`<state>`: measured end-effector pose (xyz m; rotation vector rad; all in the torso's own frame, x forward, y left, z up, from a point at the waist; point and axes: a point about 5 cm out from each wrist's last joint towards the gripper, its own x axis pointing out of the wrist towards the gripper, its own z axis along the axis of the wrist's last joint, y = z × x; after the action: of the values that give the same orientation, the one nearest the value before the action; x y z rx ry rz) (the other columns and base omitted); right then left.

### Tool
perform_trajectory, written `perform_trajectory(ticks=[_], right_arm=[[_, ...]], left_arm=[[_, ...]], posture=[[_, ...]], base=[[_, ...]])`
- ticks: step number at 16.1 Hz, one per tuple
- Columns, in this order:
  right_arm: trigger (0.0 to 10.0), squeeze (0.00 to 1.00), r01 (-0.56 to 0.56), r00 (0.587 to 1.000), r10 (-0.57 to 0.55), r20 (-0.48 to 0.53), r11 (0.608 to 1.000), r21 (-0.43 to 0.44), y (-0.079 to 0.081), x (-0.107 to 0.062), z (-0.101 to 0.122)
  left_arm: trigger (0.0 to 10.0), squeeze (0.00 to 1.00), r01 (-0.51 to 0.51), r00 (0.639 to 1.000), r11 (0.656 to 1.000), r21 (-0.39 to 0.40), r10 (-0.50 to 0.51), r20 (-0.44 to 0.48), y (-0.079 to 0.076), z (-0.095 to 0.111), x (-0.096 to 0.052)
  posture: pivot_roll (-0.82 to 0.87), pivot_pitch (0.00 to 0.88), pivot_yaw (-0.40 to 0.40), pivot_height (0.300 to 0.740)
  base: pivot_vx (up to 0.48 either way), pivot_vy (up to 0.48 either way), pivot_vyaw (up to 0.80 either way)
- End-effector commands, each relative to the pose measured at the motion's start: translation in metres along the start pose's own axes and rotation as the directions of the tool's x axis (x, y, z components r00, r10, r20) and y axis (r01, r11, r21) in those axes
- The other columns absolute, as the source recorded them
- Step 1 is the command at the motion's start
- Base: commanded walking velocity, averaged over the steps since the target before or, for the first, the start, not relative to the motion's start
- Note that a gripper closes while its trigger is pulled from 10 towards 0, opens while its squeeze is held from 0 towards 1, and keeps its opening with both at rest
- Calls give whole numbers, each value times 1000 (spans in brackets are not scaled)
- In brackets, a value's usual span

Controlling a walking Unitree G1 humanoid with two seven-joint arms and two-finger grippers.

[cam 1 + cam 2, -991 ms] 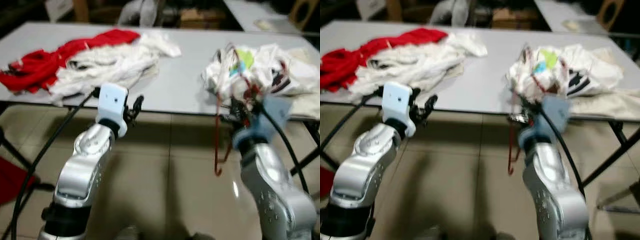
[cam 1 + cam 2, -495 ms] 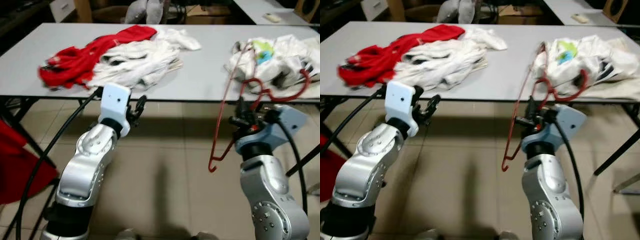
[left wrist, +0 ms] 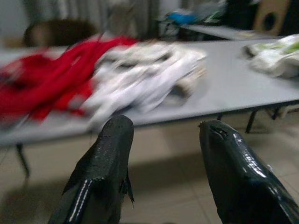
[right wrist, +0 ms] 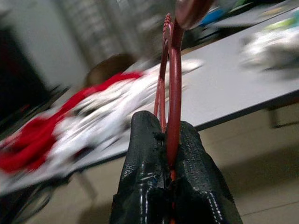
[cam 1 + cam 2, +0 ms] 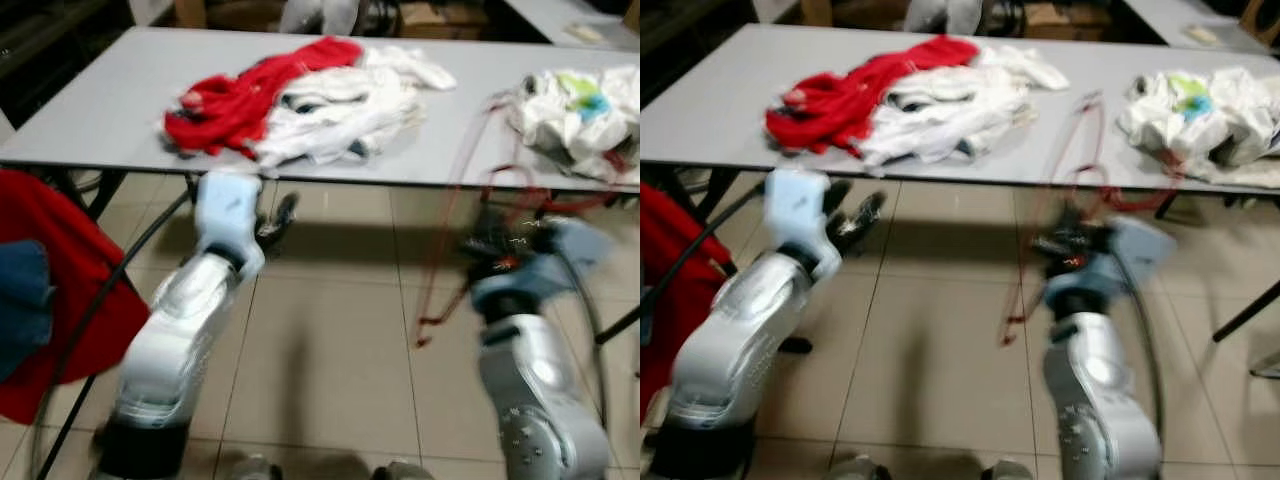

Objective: Hang hanger

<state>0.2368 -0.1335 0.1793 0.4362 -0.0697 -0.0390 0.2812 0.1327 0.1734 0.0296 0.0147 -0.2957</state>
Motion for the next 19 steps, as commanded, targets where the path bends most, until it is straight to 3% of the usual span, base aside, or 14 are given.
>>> perform_trajectory(ticks=[1, 3, 5, 6, 11, 15, 19], right_arm=[[10000, 0, -11, 1000, 13, -26, 998, 55, 7, -1, -4], [10000, 0, -22, 996, 17, -90, 998, -55, -3, 2, -13], [10000, 0, -5, 986, -23, -164, 986, -165, -24, 5, -22], [10000, 0, -24, 988, -9, -157, 977, -213, -29, 5, -18], [10000, 0, -7, 993, -20, -115, 975, -222, -37, 11, -9], [10000, 0, -71, 993, 43, -112, 964, -255, -27, 11, -12], [10000, 0, -91, 987, 63, -149, 978, -190, -22, 11, -15]], left_arm=[[10000, 0, 7, 1000, 1000, -17, -6, 12, 0, 0, -1], [10000, 0, 0, 1000, 1000, 3, 0, -9, 3, -8, -4], [10000, 0, 16, 1000, 1000, 23, -16, -3, 4, -10, -7], [10000, 0, 20, 1000, 999, 28, -20, 0, 5, -11, -7], [10000, 0, -40, 999, 999, 35, 41, -14, 17, -17, -7], [10000, 0, -78, 997, 996, 44, 78, -6, 29, -16, -5], [10000, 0, -92, 996, 994, 56, 92, 3, 36, -14, -2]], posture=[[6, 62, 1, 740], [10, 59, -7, 740], [15, 51, -15, 740], [15, 51, -15, 740], [14, 40, -17, 740], [15, 36, -19, 740], [13, 40, -21, 740]], base=[[0, 0, 0], [0, 0, 0], [0, 0, 0], [0, 0, 0], [266, 0, 0], [295, 0, 0], [303, 0, -295]])
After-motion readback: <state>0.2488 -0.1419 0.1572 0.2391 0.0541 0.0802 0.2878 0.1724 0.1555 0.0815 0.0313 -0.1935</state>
